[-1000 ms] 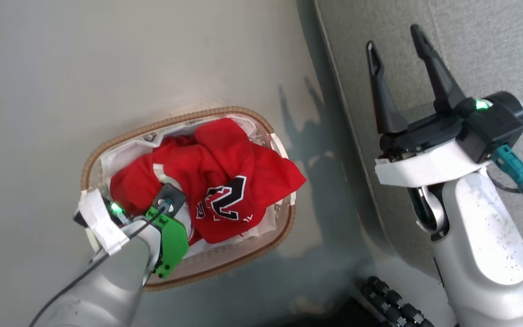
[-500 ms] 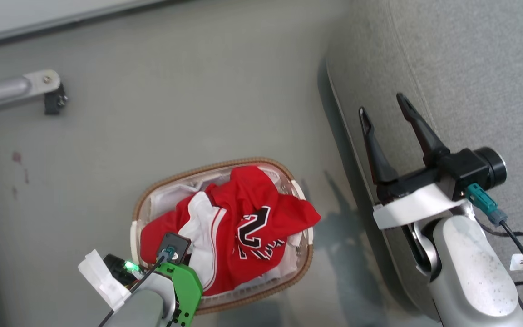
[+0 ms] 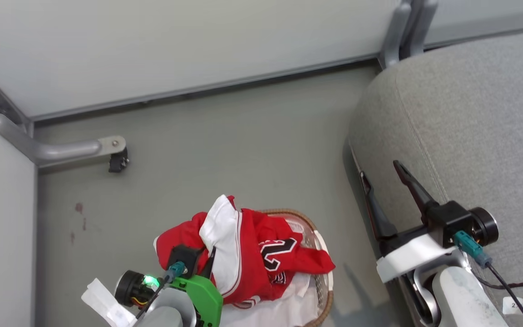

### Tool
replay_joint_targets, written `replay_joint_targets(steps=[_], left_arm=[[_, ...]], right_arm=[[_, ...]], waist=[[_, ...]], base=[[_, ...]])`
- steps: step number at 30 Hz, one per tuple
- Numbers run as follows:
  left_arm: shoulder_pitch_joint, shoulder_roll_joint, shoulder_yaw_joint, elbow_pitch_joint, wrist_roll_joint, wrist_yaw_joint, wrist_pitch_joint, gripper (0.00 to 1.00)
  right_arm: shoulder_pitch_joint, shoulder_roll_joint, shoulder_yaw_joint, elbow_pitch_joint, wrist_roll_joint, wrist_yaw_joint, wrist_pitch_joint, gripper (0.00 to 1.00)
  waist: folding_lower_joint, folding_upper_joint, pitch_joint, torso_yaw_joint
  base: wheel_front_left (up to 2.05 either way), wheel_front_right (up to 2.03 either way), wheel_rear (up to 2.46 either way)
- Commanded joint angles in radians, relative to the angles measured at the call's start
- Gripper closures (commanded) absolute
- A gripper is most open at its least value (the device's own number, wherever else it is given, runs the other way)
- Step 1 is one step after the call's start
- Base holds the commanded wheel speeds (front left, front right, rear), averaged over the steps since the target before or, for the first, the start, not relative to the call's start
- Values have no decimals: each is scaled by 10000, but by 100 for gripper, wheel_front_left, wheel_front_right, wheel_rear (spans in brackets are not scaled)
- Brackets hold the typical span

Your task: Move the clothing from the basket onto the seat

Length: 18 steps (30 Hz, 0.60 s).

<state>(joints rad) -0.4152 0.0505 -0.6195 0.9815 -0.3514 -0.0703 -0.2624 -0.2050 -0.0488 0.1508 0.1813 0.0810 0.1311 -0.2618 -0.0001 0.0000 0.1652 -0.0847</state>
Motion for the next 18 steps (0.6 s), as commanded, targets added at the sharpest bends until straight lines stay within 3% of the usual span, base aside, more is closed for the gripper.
replay_joint_targets(steps=[1,18], left_arm=[[254,14,109,-278,-29,84,-35,100],[772,14,1375,-4386,-21,142,-37,100]], right_arm=[[247,-41,12,55,38,-7,-47,0],[1090,-42,153,137,197,-7,-47,0]], waist=[[1,0,-848,438],[1,0,-1720,584]], base=[[0,0,0],[0,0,0]])
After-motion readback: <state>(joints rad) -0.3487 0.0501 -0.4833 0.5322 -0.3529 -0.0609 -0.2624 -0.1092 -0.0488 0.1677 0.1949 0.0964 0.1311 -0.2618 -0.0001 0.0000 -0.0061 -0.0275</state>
